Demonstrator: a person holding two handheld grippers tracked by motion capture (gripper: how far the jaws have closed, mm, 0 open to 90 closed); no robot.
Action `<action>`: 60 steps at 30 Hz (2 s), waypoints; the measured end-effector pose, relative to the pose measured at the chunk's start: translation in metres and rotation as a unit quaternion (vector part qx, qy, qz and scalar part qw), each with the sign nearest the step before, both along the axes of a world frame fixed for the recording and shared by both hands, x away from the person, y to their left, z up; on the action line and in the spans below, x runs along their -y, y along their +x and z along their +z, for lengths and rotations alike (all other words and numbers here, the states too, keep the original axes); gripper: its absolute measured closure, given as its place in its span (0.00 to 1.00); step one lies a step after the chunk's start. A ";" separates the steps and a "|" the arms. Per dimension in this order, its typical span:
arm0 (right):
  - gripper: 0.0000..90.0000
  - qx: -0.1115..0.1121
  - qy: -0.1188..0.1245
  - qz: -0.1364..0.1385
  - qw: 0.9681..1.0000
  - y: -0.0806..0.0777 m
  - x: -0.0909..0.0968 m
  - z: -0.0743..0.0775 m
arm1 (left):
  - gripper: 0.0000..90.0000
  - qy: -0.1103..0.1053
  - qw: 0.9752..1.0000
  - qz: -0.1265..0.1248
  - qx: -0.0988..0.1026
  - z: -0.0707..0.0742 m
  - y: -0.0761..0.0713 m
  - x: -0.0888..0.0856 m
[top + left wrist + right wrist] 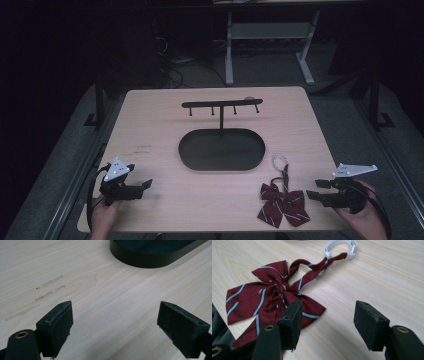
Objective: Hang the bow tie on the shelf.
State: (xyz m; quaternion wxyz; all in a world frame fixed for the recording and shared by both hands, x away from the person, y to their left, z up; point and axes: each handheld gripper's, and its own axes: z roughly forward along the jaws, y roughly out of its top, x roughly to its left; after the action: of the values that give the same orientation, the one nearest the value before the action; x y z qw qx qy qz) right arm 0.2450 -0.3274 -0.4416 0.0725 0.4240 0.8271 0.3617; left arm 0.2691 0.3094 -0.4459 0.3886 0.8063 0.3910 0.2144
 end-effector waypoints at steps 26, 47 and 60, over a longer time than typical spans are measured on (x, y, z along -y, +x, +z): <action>0.44 0.000 -0.040 0.052 0.998 0.027 -0.034 0.036 | 0.15 -0.001 1.000 -0.004 0.006 0.000 -0.002 0.001; 0.45 -0.011 -0.064 0.075 0.995 0.054 -0.054 0.048 | 0.15 0.000 1.000 -0.006 0.004 0.001 -0.002 0.002; 0.46 -0.023 -0.073 0.080 0.994 0.069 -0.060 0.050 | 0.15 -0.001 1.000 -0.007 0.004 0.001 -0.002 0.002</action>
State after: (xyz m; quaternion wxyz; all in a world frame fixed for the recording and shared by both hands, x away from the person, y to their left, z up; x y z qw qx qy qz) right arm 0.3145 -0.2675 -0.3916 0.0556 0.3585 0.8839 0.2951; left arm 0.2670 0.3076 -0.4450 0.3930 0.8075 0.3840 0.2146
